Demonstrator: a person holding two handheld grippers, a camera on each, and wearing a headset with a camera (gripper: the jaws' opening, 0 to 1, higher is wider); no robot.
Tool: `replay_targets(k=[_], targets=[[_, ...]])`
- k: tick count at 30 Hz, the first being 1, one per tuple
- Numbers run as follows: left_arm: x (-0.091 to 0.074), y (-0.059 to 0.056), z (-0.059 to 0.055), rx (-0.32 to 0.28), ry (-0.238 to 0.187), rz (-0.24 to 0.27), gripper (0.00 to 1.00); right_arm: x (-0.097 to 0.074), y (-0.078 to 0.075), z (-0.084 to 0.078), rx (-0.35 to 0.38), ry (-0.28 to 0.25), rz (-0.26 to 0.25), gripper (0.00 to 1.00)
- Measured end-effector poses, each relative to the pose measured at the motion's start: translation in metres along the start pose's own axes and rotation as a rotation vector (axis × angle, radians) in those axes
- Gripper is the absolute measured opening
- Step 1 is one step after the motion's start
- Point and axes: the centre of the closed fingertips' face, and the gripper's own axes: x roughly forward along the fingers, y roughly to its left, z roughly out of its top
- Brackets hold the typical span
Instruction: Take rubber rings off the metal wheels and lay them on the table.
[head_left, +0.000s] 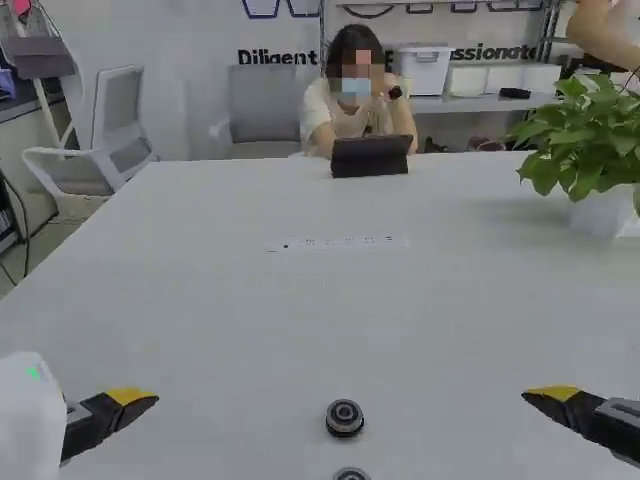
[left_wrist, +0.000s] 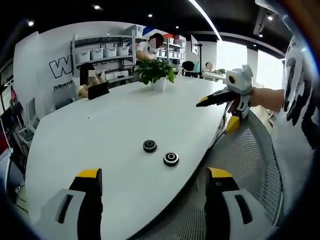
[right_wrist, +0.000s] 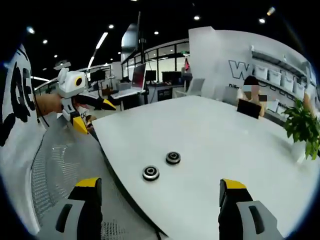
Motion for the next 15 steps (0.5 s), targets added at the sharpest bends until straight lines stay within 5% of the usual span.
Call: replay_targets(k=[15], targets=[[0.0023,0.0072,-0.0012,0.04,0.008,0.006,0.84,0.0062,0.001,0.0022,-0.015,-0.003,0.011,0.97]])
